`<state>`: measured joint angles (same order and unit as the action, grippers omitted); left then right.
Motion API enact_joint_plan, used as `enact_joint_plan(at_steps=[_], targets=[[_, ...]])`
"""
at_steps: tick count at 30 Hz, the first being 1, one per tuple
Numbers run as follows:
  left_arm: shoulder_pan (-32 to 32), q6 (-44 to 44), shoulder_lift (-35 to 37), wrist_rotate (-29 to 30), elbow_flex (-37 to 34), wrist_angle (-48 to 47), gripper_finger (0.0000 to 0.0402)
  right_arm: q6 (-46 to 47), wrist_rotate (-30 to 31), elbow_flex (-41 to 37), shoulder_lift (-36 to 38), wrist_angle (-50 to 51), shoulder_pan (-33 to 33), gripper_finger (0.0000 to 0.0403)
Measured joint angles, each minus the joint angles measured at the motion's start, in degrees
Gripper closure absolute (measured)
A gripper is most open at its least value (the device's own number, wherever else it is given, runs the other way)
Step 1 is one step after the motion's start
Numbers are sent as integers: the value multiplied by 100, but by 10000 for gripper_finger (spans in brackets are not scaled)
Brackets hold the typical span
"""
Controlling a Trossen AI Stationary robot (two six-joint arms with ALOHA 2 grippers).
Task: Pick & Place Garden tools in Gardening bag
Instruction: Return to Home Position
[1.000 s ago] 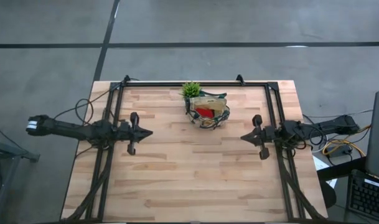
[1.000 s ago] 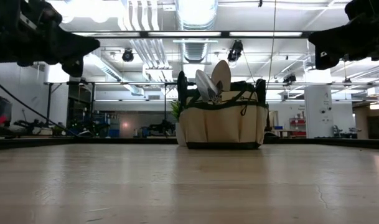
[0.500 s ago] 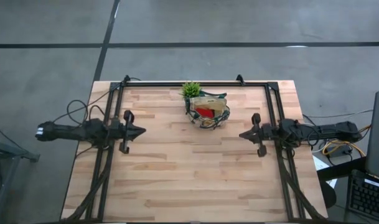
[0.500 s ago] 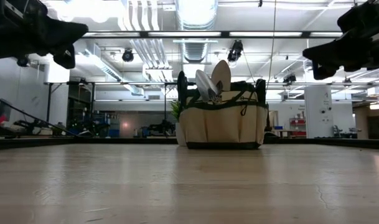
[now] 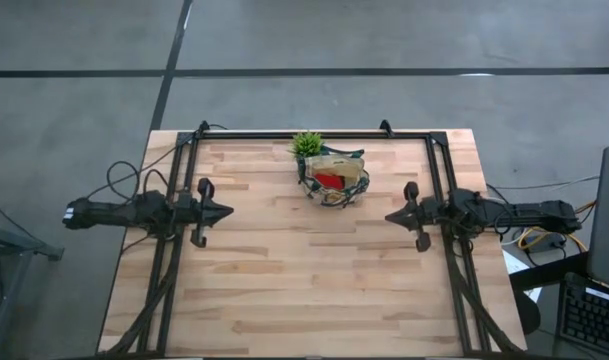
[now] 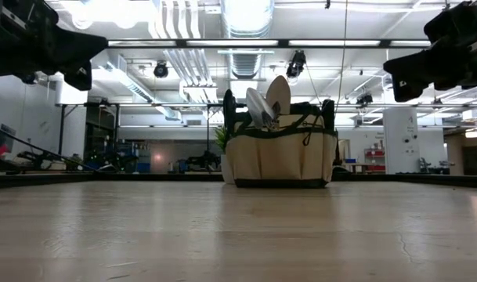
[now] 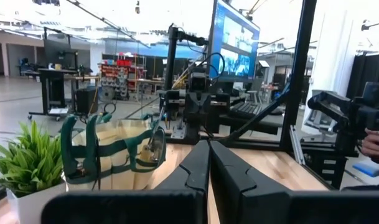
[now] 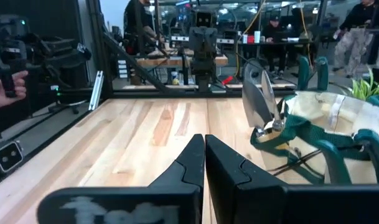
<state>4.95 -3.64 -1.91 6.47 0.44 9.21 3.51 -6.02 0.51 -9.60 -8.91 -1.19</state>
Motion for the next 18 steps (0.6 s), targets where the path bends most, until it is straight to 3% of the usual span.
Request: enact_joint_plan(at_steps=[18], targets=[[2, -4, -58, 1, -8, -28, 387, 95, 2, 0, -68, 232, 4, 394]])
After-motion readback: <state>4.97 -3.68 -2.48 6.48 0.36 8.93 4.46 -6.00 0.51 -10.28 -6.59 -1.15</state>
